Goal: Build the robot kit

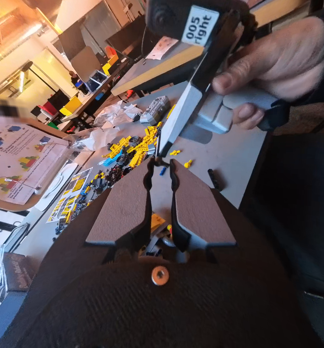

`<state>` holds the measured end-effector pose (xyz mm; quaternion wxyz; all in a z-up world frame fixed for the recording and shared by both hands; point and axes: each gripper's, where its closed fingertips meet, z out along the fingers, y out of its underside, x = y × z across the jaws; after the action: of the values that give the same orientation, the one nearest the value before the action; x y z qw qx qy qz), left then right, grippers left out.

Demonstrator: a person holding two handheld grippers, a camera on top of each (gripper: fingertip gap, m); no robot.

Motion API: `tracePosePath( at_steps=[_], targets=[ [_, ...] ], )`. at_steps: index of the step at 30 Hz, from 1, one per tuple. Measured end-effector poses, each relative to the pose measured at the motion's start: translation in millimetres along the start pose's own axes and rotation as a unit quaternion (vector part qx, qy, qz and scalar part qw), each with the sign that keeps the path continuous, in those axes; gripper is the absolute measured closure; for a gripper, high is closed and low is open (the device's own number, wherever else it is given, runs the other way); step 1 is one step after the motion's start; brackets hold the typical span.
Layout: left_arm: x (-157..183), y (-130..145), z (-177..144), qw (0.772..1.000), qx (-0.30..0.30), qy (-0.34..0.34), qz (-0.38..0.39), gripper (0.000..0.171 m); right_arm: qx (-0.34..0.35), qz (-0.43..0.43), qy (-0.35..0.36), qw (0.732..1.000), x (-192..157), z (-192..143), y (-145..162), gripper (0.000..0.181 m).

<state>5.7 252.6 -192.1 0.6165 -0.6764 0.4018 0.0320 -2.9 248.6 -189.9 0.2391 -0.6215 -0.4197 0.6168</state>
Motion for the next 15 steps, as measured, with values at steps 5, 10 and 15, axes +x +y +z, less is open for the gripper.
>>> tracePosePath(
  at_steps=[5, 10, 15],
  targets=[
    [5, -4, -1, 1.0, 0.014, 0.009, -0.004, 0.158, -0.022, -0.01, -0.02, 1.0, -8, 3, 5, 0.173],
    [2, 0, -2, 0.999, 0.005, 0.01, -0.034, 0.158, 0.011, 0.009, -0.031, 0.999, -6, 4, 3, 0.175],
    [4, -2, -6, 0.975, 0.007, 0.08, -0.207, 0.165, 0.067, 0.004, -0.062, 0.996, -12, -5, -8, 0.175]
  ],
)
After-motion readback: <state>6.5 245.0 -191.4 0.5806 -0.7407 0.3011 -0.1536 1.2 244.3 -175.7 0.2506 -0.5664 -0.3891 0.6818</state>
